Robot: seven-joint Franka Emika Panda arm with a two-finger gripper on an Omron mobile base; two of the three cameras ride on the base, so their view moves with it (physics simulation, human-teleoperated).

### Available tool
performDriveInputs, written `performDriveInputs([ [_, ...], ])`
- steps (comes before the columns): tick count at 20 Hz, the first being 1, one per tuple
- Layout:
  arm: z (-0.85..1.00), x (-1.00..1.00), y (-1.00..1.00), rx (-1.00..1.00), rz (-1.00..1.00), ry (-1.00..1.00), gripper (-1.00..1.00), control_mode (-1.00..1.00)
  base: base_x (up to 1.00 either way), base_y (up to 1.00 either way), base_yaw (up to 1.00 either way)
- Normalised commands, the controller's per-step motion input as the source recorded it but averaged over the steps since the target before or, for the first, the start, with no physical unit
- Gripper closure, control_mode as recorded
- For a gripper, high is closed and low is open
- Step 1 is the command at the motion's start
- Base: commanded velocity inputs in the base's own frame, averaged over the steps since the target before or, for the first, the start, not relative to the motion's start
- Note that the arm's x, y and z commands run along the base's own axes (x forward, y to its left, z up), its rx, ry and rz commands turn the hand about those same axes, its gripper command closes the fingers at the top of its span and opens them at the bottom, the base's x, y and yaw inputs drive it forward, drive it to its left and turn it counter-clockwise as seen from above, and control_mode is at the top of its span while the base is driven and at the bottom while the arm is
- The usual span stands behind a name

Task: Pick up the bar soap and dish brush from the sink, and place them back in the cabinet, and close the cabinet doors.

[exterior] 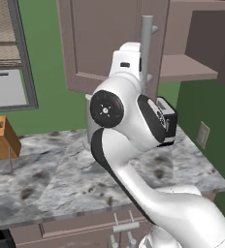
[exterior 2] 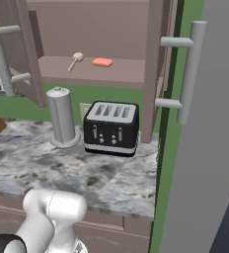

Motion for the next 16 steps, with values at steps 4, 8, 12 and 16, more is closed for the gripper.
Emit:
performDriveInputs([
  [4,0.00,0.45,-0.32,0.00,0.00,-0.02,-1.00,-1.00,0.00,0.00,0.00],
  [8,0.00,0.42,-0.29,0.01,0.00,-0.04,-1.00,-1.00,0.00,0.00,0.00],
  [12,0.00,0.38,-0.30,0.01,0.00,-0.02,-1.00,-1.00,0.00,0.00,0.00],
  [16,0.00,0.37,-0.30,0.01,0.00,-0.01,-1.00,-1.00,0.00,0.00,0.00],
])
